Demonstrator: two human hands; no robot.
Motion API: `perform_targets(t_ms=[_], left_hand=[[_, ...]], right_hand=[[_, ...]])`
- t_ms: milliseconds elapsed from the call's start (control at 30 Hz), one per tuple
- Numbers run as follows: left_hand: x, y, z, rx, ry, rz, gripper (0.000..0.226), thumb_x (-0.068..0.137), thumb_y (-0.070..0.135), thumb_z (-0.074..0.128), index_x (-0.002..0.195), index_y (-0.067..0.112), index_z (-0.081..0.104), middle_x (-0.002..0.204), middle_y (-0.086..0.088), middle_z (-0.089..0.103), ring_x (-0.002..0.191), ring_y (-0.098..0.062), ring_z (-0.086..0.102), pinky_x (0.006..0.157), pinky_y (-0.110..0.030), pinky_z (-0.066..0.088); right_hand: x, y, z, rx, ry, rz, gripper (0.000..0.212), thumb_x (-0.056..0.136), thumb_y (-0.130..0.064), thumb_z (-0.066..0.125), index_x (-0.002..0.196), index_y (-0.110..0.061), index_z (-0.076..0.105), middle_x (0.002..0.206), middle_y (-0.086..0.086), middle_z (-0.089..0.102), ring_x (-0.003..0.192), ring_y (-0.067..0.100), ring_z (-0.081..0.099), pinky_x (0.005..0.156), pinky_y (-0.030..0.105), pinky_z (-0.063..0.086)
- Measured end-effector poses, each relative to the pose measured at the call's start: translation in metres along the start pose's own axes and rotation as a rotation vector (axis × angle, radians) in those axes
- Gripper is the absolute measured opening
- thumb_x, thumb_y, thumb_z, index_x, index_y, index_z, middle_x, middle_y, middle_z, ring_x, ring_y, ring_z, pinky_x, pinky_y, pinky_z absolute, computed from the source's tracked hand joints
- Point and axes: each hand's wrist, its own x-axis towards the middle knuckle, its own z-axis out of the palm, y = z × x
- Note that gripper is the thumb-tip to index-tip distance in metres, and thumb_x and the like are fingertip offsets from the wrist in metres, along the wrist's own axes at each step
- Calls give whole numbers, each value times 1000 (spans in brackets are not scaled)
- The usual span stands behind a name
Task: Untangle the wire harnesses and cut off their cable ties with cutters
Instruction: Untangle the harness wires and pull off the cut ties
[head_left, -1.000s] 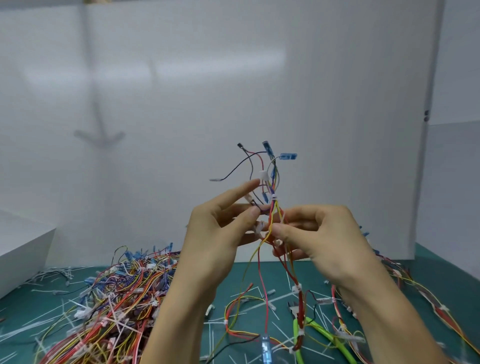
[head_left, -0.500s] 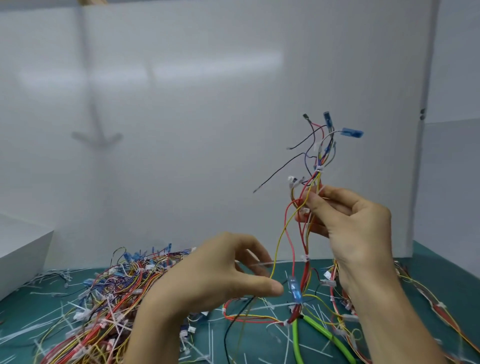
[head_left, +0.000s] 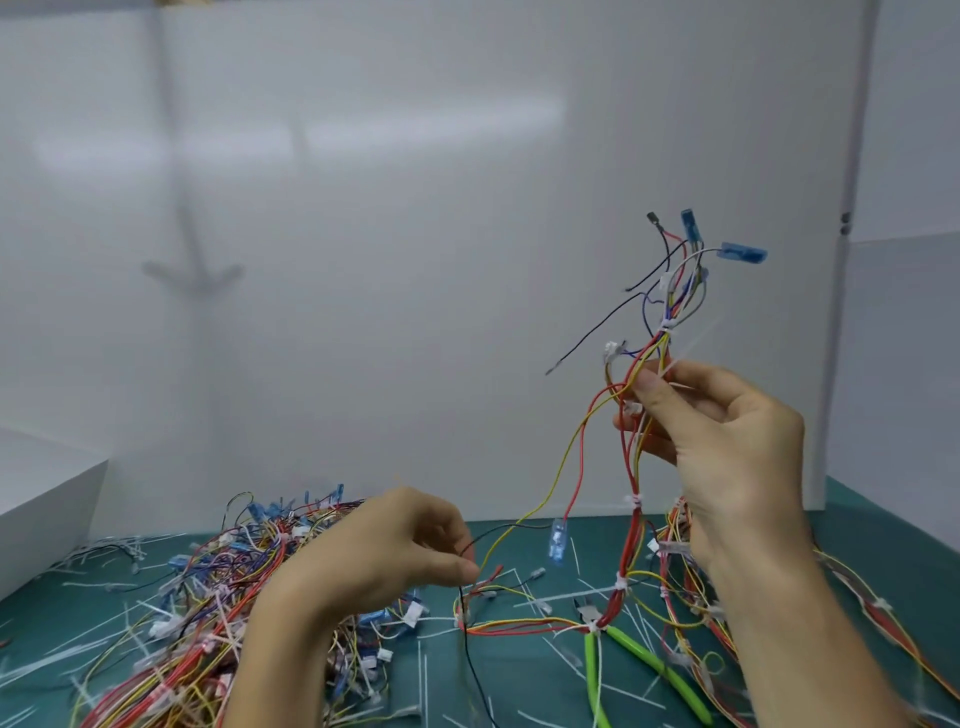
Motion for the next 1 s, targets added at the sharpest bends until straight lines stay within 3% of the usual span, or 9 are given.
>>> perform_targets(t_ms=[100,200,333,433,567,633,800,1000], left_hand=[[3,0,5,-95,-118,13,17,78,18,82,87,13,69,90,-6,77,83,-20,71,88,-41,54],[7,-2,14,-59,-191,-33,23,73,25,86,92,18,75,93,-1,77,80,-9,69,84,-36,53],[14,-9,16,59,22,-118,10,80,32,80,80,22,80,74,0,75,65,-9,61,71,-30,55],[14,-12,12,-159,241,-153,10,81,25,80,75,17,78,64,4,71,64,-13,66,73,-30,60],[10,-14,4,-442,432,-119,6,81,15,78,78,11,77,75,-7,76,74,-17,73,77,-33,60],[6,-12,1,-620,482,-85,1,79,11,78,79,12,78,77,-10,77,75,-18,74,73,-29,60],[0,-9,-7,-967,548,6,19,66,14,77,84,7,77,86,-16,77,75,-23,76,63,-24,61],[-4,-7,-10,-1051,521,131,26,62,10,78,86,4,78,93,-21,75,85,-29,75,69,-24,60]], right_hand=[[0,1,1,8,14,-1,11,84,-14,75,81,-23,69,73,-4,76,66,18,74,61,25,60],[0,1,0,4,17,3,9,84,-16,75,84,-23,69,75,-4,76,68,19,75,64,28,61],[0,-2,-1,4,8,-14,11,84,-14,75,84,-23,69,75,-4,76,67,18,75,60,22,59],[0,-3,-2,-4,6,-24,10,83,-16,75,84,-24,69,75,-6,76,67,16,75,58,19,58],[1,-4,-3,-23,8,-26,8,82,-19,76,85,-24,70,77,-7,76,69,16,75,58,20,58],[1,-4,-4,-31,6,-26,8,82,-20,76,85,-24,70,77,-7,76,69,16,75,59,21,59],[0,-5,-4,-41,-18,-24,9,81,-19,76,85,-25,70,76,-7,76,67,15,74,57,18,57],[-1,-6,-3,-40,-47,-21,10,82,-16,76,86,-23,70,73,-6,76,66,16,74,56,17,56]])
